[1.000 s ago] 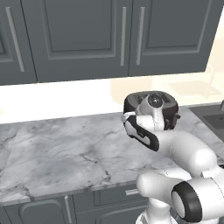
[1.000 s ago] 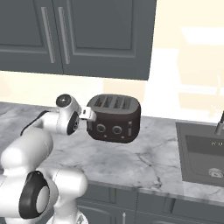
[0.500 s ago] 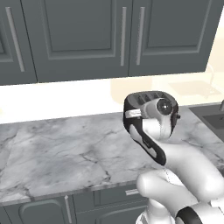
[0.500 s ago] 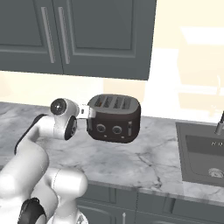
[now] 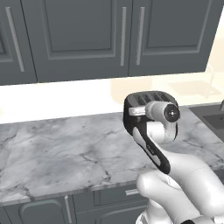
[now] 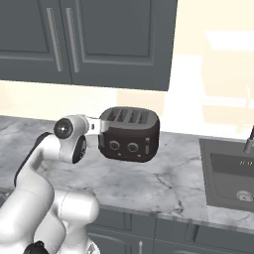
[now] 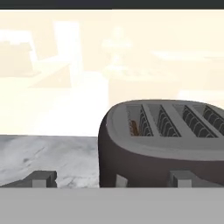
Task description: Start the toaster. Once the lever pops up, take the bread to the plate on the dining counter.
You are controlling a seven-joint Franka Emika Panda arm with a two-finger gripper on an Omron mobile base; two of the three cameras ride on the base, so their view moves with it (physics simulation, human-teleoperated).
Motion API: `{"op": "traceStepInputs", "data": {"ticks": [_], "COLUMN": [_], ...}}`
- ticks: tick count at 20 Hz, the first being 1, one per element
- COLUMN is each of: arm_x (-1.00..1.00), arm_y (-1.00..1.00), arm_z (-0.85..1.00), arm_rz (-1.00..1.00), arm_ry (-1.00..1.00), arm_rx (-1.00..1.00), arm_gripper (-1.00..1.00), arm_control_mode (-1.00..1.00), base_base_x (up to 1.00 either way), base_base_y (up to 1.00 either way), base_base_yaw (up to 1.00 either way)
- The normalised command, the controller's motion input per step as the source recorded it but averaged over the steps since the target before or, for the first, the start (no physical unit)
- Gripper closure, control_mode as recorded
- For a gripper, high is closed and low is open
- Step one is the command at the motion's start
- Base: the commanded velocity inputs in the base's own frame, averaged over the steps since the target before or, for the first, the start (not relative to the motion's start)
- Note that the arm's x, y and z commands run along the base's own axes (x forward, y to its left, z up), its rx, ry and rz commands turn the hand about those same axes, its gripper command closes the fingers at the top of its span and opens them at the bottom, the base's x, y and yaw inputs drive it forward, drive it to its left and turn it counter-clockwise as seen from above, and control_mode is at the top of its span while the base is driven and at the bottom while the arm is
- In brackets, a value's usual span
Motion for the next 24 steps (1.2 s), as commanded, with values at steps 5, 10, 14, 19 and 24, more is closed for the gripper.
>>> {"op": "traceStepInputs", "data": {"ticks": [5, 10, 14, 19, 24], "arm_x": [0.00, 0.00, 0.00, 0.02, 0.04], "arm_y": [-0.14, -0.26, -0.31, -0.10, -0.02], "arm_z": [0.25, 0.14, 0.02, 0.00, 0.00], "arm_rz": [0.00, 0.00, 0.00, 0.00, 0.00], "arm_ry": [-0.07, -0.03, 0.00, 0.00, 0.00], "arm_rx": [0.00, 0.00, 0.00, 0.00, 0.00], "arm_gripper": [-1.00, -1.00, -1.00, -1.00, -1.00], "arm_control_mode": [-1.00, -1.00, -1.00, -1.00, -1.00], "base_base_x": [0.00, 0.00, 0.00, 0.00, 0.00], "base_base_y": [0.00, 0.00, 0.00, 0.00, 0.00], "base_base_yaw": [0.00, 0.00, 0.00, 0.00, 0.00]}}
